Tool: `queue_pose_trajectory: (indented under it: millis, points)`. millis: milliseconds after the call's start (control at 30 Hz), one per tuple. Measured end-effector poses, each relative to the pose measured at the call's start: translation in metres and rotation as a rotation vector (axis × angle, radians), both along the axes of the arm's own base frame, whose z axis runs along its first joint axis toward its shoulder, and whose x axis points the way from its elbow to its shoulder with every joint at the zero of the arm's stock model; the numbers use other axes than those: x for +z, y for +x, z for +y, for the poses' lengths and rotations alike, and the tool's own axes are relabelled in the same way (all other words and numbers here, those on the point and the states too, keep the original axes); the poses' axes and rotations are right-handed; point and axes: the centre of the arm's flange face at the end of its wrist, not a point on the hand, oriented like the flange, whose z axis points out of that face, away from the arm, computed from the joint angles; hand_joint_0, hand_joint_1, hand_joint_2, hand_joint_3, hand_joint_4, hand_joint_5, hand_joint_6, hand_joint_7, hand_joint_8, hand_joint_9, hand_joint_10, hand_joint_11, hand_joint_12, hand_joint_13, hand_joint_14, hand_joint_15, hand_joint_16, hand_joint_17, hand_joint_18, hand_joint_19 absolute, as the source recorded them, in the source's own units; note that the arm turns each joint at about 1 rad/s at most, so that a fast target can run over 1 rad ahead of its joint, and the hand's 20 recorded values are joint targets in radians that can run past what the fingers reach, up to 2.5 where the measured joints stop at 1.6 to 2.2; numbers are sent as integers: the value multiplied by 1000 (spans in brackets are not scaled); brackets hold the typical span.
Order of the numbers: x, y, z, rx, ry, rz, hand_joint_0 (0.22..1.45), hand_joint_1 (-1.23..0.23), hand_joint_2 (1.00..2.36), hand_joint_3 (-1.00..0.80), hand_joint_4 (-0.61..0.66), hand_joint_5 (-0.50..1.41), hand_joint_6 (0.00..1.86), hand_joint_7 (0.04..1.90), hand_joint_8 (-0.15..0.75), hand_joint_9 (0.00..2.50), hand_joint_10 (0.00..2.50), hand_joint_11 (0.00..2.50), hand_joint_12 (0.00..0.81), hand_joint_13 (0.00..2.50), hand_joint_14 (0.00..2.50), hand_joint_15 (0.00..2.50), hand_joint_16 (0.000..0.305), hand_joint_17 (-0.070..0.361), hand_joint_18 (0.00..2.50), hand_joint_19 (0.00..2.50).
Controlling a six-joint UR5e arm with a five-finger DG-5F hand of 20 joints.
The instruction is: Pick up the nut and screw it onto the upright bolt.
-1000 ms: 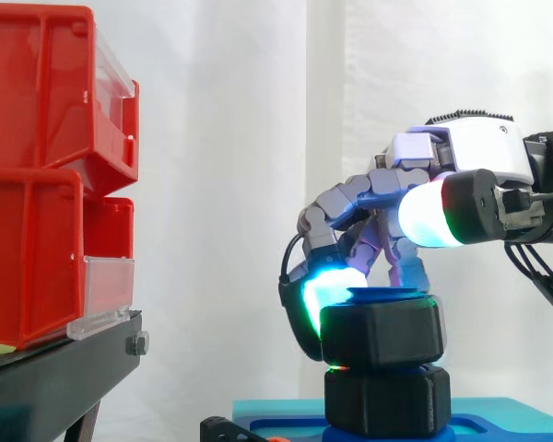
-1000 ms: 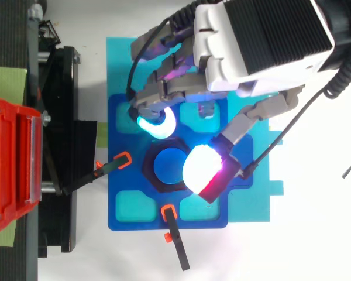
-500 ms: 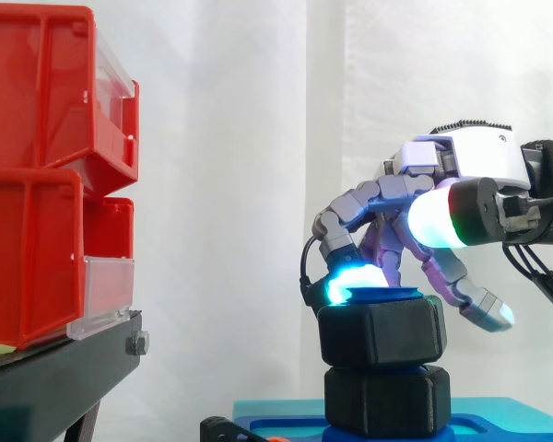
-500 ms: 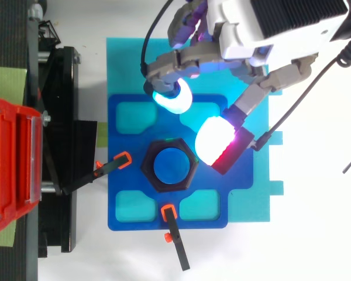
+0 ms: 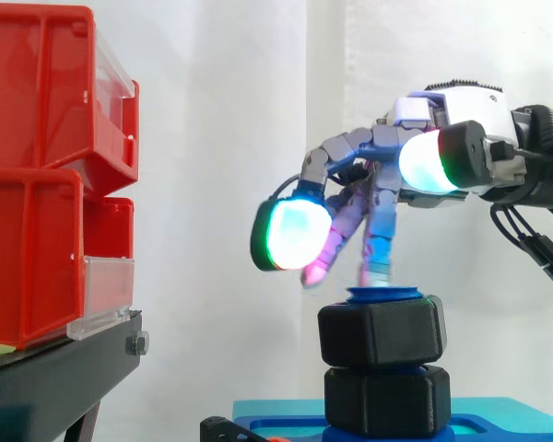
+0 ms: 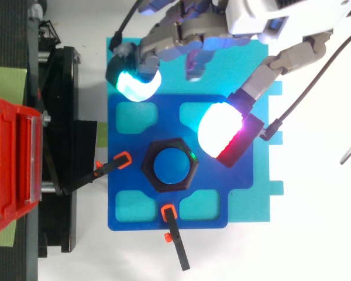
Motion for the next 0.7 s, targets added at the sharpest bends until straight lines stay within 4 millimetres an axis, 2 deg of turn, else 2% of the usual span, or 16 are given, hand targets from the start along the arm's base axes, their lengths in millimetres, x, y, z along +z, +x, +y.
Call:
queue_pose_trajectory:
  millis: [133,333,500,700]
  points:
    - [0,2,6,0,1,1,458,-279,1000,-500,118,-156,501,554,221,734,0,0,332,403,0,0,35,79,15,59]
    - [-13,3,21,-16,6,24,427,-314,1000,-500,86,-201,500,500,184,390,0,0,343,126,0,0,42,94,0,0]
    - [-32,2,36,-17,12,49,406,-308,1000,-500,94,-211,500,500,192,274,0,0,356,60,0,0,46,103,0,0]
    - [-36,2,43,-12,21,57,397,-313,1000,-500,109,-214,500,510,204,242,0,0,365,36,0,0,47,106,0,0]
